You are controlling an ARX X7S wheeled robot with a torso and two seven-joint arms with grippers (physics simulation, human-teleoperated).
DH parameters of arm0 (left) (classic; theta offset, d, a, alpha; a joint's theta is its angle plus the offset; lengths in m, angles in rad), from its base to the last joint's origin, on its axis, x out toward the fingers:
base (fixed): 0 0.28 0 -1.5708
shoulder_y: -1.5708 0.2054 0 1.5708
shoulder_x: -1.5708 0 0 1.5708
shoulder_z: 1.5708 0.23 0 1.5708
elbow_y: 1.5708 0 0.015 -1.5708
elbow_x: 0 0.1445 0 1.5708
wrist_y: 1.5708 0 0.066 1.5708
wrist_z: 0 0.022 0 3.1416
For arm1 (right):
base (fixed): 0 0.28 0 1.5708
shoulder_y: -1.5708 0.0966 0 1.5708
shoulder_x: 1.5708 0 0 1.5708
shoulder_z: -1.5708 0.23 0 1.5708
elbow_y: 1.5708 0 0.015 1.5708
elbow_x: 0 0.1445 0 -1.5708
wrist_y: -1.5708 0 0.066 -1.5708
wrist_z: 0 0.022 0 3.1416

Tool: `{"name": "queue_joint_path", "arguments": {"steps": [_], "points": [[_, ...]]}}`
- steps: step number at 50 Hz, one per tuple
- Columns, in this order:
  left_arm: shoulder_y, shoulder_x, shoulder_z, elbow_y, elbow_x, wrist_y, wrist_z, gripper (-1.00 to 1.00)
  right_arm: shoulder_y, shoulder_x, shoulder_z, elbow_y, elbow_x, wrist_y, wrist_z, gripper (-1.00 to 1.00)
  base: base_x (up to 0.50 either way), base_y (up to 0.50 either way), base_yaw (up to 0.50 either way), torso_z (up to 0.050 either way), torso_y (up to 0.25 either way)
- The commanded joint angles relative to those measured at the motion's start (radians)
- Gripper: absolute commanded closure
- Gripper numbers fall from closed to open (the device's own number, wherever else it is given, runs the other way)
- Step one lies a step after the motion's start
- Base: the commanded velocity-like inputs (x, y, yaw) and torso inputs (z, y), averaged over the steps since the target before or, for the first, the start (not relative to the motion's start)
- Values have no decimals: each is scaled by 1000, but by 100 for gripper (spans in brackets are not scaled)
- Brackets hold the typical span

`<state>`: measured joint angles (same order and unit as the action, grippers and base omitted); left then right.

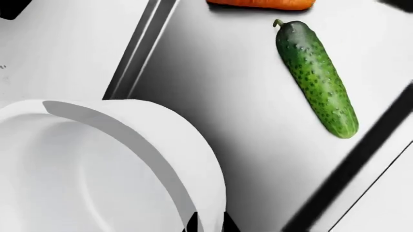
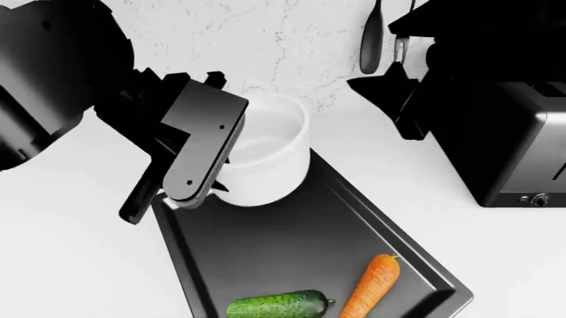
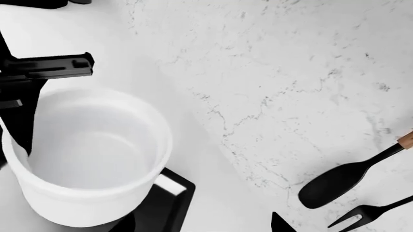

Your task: Place the two vegetables and bowl onto the tray for setting up a vegetable dip station.

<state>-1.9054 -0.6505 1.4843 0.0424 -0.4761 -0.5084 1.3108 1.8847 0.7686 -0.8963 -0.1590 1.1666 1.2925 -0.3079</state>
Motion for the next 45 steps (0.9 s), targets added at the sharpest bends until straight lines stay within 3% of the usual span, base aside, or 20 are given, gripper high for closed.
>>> {"name": "queue_joint_path", "arguments": {"steps": [1,31,45], "points": [[-34,8,-11,6,-10,-4,19,100,-10,-8,-20,17,-22,-26,-19,-100,0,0,0,0,0],[18,-64,30,159,-61,-78,-18,100,-18,-16,-22,15,-4,-36,-13,-100,0,0,0,0,1],[32,-59,34,166,-65,-81,-34,100,-25,-10,-21,6,6,-40,-5,-100,0,0,0,1,1]]}}
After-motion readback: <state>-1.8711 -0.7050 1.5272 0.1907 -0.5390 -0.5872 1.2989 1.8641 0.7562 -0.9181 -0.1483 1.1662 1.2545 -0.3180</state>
